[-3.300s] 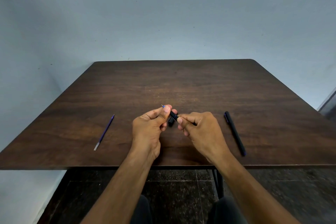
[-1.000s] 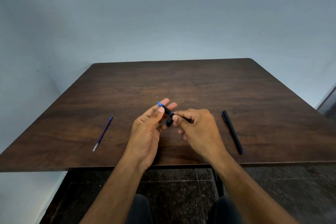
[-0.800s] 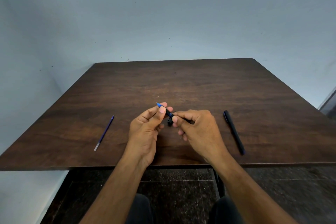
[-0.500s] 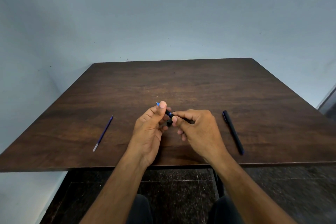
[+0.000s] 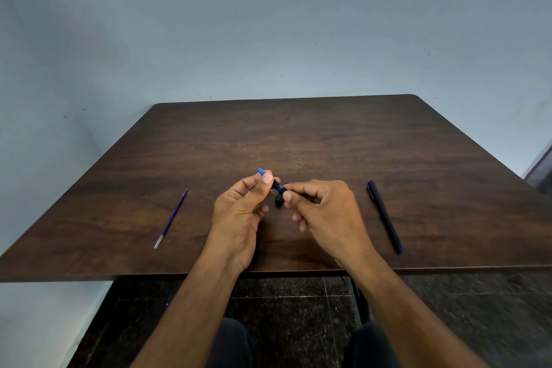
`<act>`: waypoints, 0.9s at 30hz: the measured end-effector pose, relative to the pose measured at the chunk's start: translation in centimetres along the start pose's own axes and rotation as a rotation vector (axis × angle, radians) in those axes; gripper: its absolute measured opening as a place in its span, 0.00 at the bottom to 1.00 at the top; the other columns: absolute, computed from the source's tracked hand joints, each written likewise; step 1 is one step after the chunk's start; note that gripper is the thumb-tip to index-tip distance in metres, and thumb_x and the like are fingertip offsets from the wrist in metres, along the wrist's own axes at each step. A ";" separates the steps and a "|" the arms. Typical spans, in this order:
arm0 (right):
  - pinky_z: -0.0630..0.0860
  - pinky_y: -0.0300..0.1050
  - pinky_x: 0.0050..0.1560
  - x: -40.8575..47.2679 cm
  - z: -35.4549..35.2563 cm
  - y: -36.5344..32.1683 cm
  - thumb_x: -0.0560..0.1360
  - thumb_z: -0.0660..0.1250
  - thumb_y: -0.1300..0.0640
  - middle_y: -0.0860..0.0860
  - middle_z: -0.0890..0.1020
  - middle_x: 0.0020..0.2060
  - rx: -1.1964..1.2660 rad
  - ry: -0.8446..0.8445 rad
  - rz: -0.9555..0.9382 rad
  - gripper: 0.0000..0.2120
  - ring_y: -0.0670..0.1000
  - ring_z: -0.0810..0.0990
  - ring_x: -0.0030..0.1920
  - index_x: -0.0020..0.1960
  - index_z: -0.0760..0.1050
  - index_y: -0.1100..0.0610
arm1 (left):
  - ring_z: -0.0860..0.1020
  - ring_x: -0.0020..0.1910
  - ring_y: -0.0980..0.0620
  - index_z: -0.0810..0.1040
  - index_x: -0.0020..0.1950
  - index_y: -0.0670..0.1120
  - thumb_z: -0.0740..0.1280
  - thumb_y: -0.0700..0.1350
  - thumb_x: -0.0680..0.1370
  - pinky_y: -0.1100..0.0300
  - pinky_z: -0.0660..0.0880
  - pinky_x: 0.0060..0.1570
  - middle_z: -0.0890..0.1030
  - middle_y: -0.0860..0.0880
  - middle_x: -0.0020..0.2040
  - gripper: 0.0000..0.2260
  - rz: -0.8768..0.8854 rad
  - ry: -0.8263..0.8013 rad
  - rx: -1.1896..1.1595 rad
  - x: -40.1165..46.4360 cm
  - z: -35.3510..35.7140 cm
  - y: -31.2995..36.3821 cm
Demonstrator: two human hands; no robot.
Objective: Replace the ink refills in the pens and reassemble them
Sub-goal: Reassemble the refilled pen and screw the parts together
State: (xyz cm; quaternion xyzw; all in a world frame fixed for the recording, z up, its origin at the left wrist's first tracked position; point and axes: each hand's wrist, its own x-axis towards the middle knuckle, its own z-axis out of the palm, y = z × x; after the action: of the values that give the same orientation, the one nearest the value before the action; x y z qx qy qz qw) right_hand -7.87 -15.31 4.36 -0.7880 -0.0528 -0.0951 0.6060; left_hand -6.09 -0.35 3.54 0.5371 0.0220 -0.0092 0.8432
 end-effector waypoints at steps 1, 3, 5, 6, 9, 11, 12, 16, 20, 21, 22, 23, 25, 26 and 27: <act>0.77 0.38 0.32 0.0 0.0 0.0 0.78 0.72 0.59 0.47 0.86 0.34 0.006 -0.002 0.002 0.07 0.40 0.79 0.28 0.54 0.86 0.51 | 0.80 0.45 0.57 0.85 0.47 0.48 0.75 0.48 0.70 0.59 0.70 0.44 0.86 0.50 0.47 0.08 -0.006 0.008 0.000 0.1 0.1 0.0; 0.76 0.36 0.31 0.0 0.0 0.0 0.78 0.72 0.59 0.46 0.85 0.32 0.013 -0.005 0.002 0.07 0.40 0.79 0.28 0.53 0.86 0.50 | 0.78 0.45 0.55 0.83 0.48 0.47 0.75 0.49 0.70 0.59 0.70 0.45 0.85 0.49 0.46 0.10 -0.020 0.015 -0.006 0.1 0.2 0.0; 0.76 0.35 0.31 0.0 0.0 0.1 0.78 0.72 0.59 0.45 0.85 0.31 0.015 0.000 0.007 0.07 0.40 0.79 0.27 0.53 0.86 0.50 | 0.77 0.47 0.54 0.82 0.49 0.48 0.75 0.49 0.71 0.58 0.69 0.47 0.83 0.48 0.47 0.10 -0.034 -0.019 -0.007 0.1 0.3 0.0; 0.76 0.35 0.31 0.0 -0.1 0.1 0.78 0.72 0.59 0.45 0.85 0.31 0.009 0.005 0.011 0.07 0.40 0.79 0.27 0.54 0.86 0.50 | 0.77 0.48 0.53 0.83 0.51 0.47 0.74 0.49 0.72 0.58 0.69 0.48 0.84 0.48 0.49 0.11 -0.038 -0.047 -0.003 0.1 0.3 0.0; 0.77 0.36 0.32 0.1 -0.4 0.2 0.79 0.72 0.58 0.48 0.86 0.33 -0.022 0.016 0.017 0.08 0.41 0.80 0.28 0.56 0.86 0.50 | 0.79 0.54 0.53 0.82 0.63 0.45 0.70 0.48 0.75 0.57 0.69 0.50 0.84 0.47 0.60 0.17 -0.039 -0.114 0.002 -0.2 0.1 0.1; 0.77 0.36 0.33 0.1 -0.5 0.2 0.79 0.71 0.57 0.49 0.86 0.34 -0.034 0.014 0.024 0.08 0.41 0.80 0.29 0.56 0.85 0.49 | 0.80 0.54 0.54 0.82 0.63 0.45 0.70 0.46 0.74 0.57 0.69 0.49 0.84 0.46 0.60 0.18 -0.028 -0.121 0.017 -0.2 -0.2 0.1; 0.77 0.35 0.32 0.1 -0.5 0.3 0.79 0.72 0.57 0.49 0.86 0.34 -0.037 0.012 0.028 0.08 0.41 0.80 0.29 0.56 0.85 0.49 | 0.80 0.55 0.54 0.83 0.62 0.45 0.70 0.46 0.74 0.57 0.68 0.50 0.85 0.46 0.59 0.17 -0.021 -0.107 0.031 -0.3 -0.2 0.1; 0.77 0.36 0.32 -0.1 -0.3 0.2 0.78 0.72 0.58 0.47 0.86 0.34 0.000 0.008 0.029 0.09 0.41 0.81 0.29 0.55 0.85 0.48 | 0.82 0.47 0.59 0.85 0.53 0.46 0.75 0.48 0.69 0.57 0.68 0.49 0.87 0.50 0.49 0.14 -0.039 0.022 0.013 0.0 -0.1 0.0; 0.78 0.37 0.31 -0.4 -0.3 0.1 0.78 0.72 0.61 0.46 0.87 0.39 0.037 -0.012 0.029 0.12 0.42 0.81 0.31 0.56 0.85 0.46 | 0.77 0.39 0.59 0.84 0.48 0.47 0.76 0.48 0.70 0.58 0.70 0.47 0.85 0.53 0.41 0.09 -0.073 0.069 -0.004 0.4 -0.2 0.1; 0.78 0.36 0.31 -0.4 -0.4 0.0 0.78 0.72 0.60 0.46 0.87 0.38 0.028 -0.014 0.028 0.12 0.42 0.81 0.31 0.56 0.85 0.46 | 0.77 0.39 0.59 0.85 0.48 0.47 0.76 0.49 0.70 0.58 0.70 0.46 0.84 0.53 0.40 0.09 -0.071 0.069 -0.002 0.4 -0.3 0.1; 0.78 0.36 0.31 -0.5 -0.5 0.0 0.78 0.72 0.60 0.47 0.87 0.38 0.019 -0.013 0.029 0.11 0.42 0.81 0.31 0.56 0.86 0.47 | 0.77 0.39 0.59 0.85 0.48 0.47 0.77 0.49 0.70 0.58 0.70 0.46 0.84 0.54 0.40 0.10 -0.070 0.069 0.001 0.4 -0.3 0.1; 0.78 0.36 0.31 -0.5 -0.5 0.0 0.78 0.72 0.60 0.48 0.87 0.37 0.011 -0.011 0.030 0.11 0.42 0.81 0.31 0.56 0.86 0.47 | 0.77 0.39 0.58 0.85 0.48 0.47 0.77 0.49 0.70 0.58 0.70 0.46 0.84 0.54 0.40 0.10 -0.071 0.070 0.002 0.4 -0.2 0.1; 0.78 0.36 0.31 -0.5 -0.6 0.0 0.78 0.72 0.60 0.50 0.87 0.37 0.010 -0.001 0.034 0.10 0.43 0.81 0.31 0.54 0.86 0.46 | 0.76 0.39 0.58 0.85 0.48 0.47 0.77 0.49 0.70 0.58 0.70 0.46 0.84 0.54 0.40 0.10 -0.070 0.075 -0.004 0.4 -0.2 0.2; 0.79 0.37 0.32 -0.6 -0.6 0.0 0.78 0.71 0.60 0.51 0.87 0.37 0.015 0.003 0.039 0.10 0.43 0.81 0.31 0.54 0.86 0.46 | 0.76 0.39 0.58 0.86 0.48 0.47 0.77 0.49 0.70 0.58 0.71 0.46 0.83 0.54 0.40 0.09 -0.070 0.079 -0.006 0.4 -0.2 0.2; 0.79 0.38 0.32 -0.6 -0.7 -0.1 0.78 0.71 0.60 0.52 0.87 0.36 0.019 0.004 0.044 0.10 0.45 0.81 0.31 0.53 0.86 0.46 | 0.76 0.38 0.58 0.86 0.48 0.47 0.77 0.49 0.71 0.58 0.71 0.46 0.83 0.53 0.40 0.09 -0.068 0.082 -0.007 0.5 -0.2 0.3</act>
State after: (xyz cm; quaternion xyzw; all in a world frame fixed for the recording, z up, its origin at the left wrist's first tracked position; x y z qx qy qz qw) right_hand -8.54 -15.92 4.46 -0.7830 -0.0353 -0.0830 0.6155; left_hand -5.61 -0.03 3.67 0.5330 0.0746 -0.0158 0.8427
